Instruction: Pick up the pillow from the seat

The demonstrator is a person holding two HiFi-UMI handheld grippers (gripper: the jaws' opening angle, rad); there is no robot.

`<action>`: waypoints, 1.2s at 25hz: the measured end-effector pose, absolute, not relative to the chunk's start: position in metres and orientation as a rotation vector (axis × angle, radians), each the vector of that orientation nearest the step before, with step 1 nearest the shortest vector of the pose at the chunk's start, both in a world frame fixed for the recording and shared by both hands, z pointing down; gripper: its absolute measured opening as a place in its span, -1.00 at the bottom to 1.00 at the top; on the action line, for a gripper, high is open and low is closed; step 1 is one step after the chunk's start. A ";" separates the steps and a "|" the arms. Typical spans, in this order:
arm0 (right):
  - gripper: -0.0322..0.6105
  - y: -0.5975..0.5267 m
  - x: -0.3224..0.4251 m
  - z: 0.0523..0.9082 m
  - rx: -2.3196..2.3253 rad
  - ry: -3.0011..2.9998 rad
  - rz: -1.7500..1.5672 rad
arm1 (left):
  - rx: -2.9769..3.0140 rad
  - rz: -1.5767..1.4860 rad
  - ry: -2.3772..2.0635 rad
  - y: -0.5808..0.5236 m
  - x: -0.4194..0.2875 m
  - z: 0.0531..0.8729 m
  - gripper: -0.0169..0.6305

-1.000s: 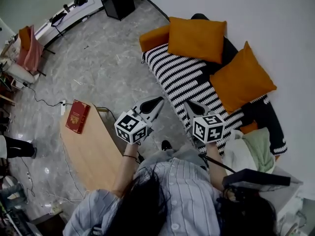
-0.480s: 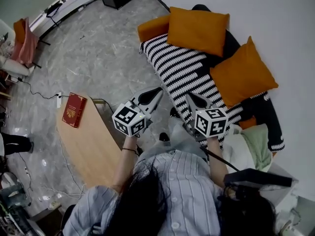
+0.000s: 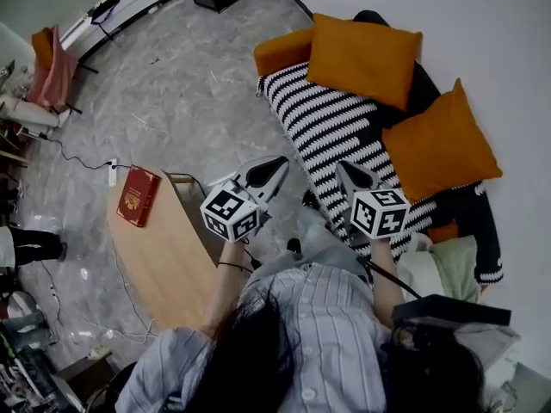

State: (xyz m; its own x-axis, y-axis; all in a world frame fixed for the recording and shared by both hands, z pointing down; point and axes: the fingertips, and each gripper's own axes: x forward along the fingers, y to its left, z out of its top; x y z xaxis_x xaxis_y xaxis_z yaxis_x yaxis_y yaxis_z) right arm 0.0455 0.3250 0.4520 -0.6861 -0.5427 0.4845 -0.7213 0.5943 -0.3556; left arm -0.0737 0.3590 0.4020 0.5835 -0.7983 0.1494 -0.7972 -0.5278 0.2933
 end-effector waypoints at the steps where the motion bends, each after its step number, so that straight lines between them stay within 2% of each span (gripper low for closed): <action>1: -0.81 0.316 0.042 0.452 1.022 -2.506 0.774 | 2.481 0.003 -1.306 0.350 -0.079 0.404 -0.90; 12: -0.81 0.199 0.030 0.455 0.962 -2.511 0.816 | 2.449 0.026 -1.343 0.236 -0.093 0.396 -0.90; 30: -0.81 0.104 0.032 0.464 0.881 -2.533 0.804 | 2.377 0.034 -1.390 0.150 -0.090 0.413 -0.90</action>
